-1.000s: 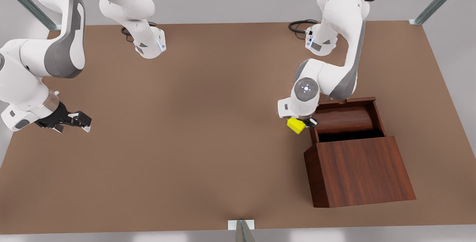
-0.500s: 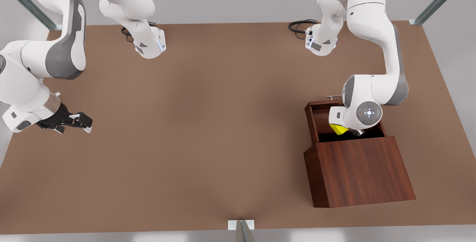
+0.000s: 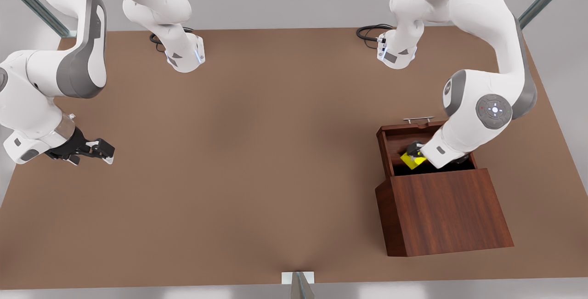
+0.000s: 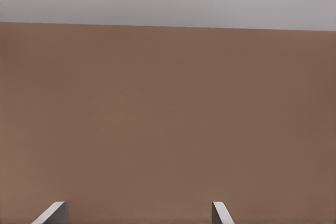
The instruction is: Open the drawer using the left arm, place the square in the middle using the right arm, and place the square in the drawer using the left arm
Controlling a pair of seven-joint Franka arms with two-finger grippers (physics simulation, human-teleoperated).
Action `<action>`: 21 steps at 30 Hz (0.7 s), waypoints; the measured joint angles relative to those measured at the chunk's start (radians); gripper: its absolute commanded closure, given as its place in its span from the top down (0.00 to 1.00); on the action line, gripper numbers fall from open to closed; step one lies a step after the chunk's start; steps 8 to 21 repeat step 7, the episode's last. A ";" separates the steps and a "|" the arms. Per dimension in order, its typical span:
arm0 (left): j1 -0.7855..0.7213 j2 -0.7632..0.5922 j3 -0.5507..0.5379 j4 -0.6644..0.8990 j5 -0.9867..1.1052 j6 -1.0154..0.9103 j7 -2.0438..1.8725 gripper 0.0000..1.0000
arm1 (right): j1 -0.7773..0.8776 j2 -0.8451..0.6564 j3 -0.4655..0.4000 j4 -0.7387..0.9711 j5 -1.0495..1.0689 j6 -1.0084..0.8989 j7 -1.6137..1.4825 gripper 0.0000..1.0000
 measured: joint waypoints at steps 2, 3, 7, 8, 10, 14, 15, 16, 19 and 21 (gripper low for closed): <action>0.076 -0.011 -0.079 0.000 0.022 0.033 0.001 1.00 | 0.002 0.000 0.000 0.000 0.000 0.000 0.000 1.00; 0.111 -0.015 -0.124 0.000 0.037 0.035 0.001 1.00 | 0.001 0.001 0.000 0.000 0.000 0.001 0.000 1.00; 0.126 -0.020 -0.149 0.000 0.094 0.037 0.001 1.00 | 0.003 0.002 0.000 0.000 0.001 0.002 0.000 1.00; 0.126 -0.020 -0.149 0.000 0.094 0.037 0.001 1.00 | 0.003 0.002 0.000 0.000 0.001 0.002 0.000 1.00; 0.126 -0.020 -0.149 0.000 0.094 0.037 0.001 1.00 | 0.003 0.002 0.000 0.000 0.001 0.002 0.000 1.00; 0.126 -0.020 -0.149 0.000 0.094 0.037 0.001 1.00 | 0.003 0.002 0.000 0.000 0.001 0.002 0.000 1.00; 0.126 -0.020 -0.149 0.000 0.094 0.037 0.001 1.00 | 0.003 0.002 0.000 0.000 0.001 0.002 0.000 1.00; 0.126 -0.020 -0.149 0.000 0.094 0.037 0.001 1.00 | 0.003 0.002 0.000 0.000 0.001 0.002 0.000 1.00; 0.126 -0.020 -0.149 0.000 0.094 0.037 0.001 1.00 | 0.003 0.002 0.000 0.000 0.001 0.002 0.000 1.00; 0.126 -0.020 -0.149 0.000 0.094 0.037 0.001 1.00 | 0.003 0.002 0.000 0.000 0.001 0.002 0.000 1.00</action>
